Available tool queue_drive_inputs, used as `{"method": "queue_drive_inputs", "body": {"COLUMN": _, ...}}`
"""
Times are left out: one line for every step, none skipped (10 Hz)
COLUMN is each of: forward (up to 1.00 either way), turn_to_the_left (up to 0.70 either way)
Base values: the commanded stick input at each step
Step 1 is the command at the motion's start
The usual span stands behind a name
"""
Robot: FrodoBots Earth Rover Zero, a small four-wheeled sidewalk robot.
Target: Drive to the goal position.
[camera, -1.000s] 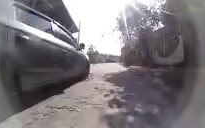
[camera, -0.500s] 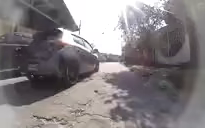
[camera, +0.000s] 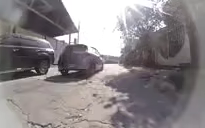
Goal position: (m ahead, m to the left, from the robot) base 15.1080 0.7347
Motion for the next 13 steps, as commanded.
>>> {"method": "queue_drive_inputs", "body": {"forward": 1.0, "turn_to_the_left": -0.25}}
{"method": "queue_drive_inputs", "body": {"forward": 1.0, "turn_to_the_left": -0.09}}
{"method": "queue_drive_inputs", "body": {"forward": 1.0, "turn_to_the_left": -0.04}}
{"method": "queue_drive_inputs", "body": {"forward": 1.0, "turn_to_the_left": -0.02}}
{"method": "queue_drive_inputs", "body": {"forward": 1.0, "turn_to_the_left": -0.02}}
{"method": "queue_drive_inputs", "body": {"forward": 1.0, "turn_to_the_left": -0.02}}
{"method": "queue_drive_inputs", "body": {"forward": 1.0, "turn_to_the_left": -0.02}}
{"method": "queue_drive_inputs", "body": {"forward": 1.0, "turn_to_the_left": -0.02}}
{"method": "queue_drive_inputs", "body": {"forward": 1.0, "turn_to_the_left": -0.02}}
{"method": "queue_drive_inputs", "body": {"forward": 1.0, "turn_to_the_left": -0.02}}
{"method": "queue_drive_inputs", "body": {"forward": 1.0, "turn_to_the_left": -0.02}}
{"method": "queue_drive_inputs", "body": {"forward": 1.0, "turn_to_the_left": -0.02}}
{"method": "queue_drive_inputs", "body": {"forward": 1.0, "turn_to_the_left": -0.18}}
